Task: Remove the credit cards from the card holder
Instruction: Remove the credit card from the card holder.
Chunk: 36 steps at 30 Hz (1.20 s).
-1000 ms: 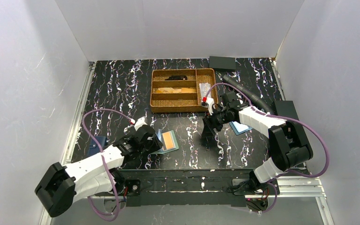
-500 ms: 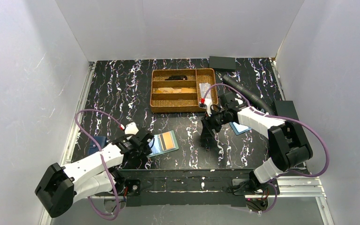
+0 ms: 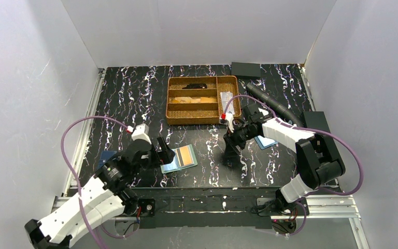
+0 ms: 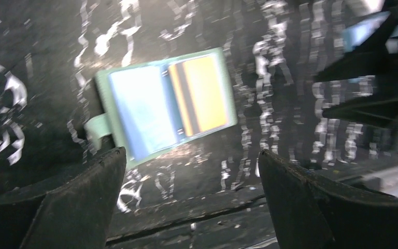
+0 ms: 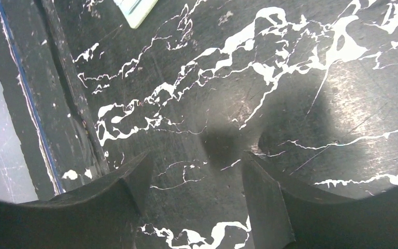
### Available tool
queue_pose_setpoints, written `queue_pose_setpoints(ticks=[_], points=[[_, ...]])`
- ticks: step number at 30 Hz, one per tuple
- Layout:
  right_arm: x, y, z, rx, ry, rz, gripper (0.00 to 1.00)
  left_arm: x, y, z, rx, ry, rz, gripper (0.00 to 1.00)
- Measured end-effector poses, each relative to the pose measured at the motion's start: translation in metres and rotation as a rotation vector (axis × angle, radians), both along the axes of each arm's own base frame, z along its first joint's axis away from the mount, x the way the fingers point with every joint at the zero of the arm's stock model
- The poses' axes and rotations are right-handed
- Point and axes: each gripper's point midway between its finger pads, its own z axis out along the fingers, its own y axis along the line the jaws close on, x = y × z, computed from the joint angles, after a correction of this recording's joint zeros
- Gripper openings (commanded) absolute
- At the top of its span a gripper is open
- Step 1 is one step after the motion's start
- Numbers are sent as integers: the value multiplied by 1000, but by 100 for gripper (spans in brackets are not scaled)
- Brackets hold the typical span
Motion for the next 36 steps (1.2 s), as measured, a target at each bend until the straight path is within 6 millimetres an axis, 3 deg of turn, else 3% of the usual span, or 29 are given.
queue_pose_setpoints(ticks=[4, 17, 27, 36], points=[[-6, -4, -2, -6, -11, 46, 72, 2, -15, 24, -135, -114, -66, 98], [-11, -14, 13, 28, -94, 147, 73, -8, -72, 59, -392, -180, -298, 98], [10, -42, 20, 63, -139, 81, 74, -4, -99, 37, -436, -139, -372, 98], [24, -61, 17, 50, -167, 31, 73, -2, -115, 0, -360, -23, -444, 97]])
